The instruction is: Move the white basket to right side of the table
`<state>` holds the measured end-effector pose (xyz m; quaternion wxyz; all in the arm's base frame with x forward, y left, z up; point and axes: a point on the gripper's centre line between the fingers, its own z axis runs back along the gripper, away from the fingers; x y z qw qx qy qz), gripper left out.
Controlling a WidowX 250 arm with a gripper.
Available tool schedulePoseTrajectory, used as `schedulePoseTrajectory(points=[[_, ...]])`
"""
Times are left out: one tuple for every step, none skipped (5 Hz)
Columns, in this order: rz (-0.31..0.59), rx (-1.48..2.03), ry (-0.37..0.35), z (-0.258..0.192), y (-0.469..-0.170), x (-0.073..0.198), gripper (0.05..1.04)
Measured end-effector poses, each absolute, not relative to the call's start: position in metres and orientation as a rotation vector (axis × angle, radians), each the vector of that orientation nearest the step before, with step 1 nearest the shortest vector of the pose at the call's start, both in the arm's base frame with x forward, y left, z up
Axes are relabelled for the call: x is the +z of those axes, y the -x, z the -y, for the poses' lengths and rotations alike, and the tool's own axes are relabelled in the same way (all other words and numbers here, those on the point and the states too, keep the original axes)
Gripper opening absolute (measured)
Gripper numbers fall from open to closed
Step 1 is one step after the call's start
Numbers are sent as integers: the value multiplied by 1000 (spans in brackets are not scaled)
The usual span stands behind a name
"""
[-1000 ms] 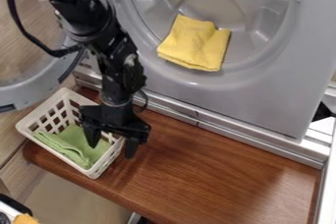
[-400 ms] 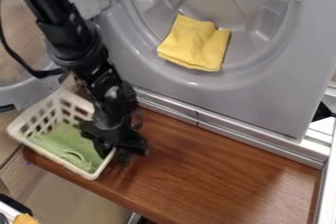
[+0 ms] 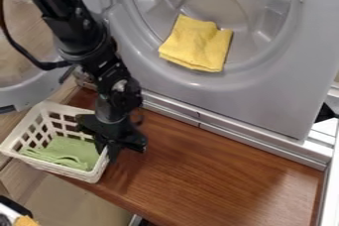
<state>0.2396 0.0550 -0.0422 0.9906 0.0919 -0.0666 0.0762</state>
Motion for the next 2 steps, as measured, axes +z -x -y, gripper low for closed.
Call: schedulePoseTrajectory(points=[[142,118,-210,-43,-249,-27,98],[141,77,-223,-23,-256,-21,91]])
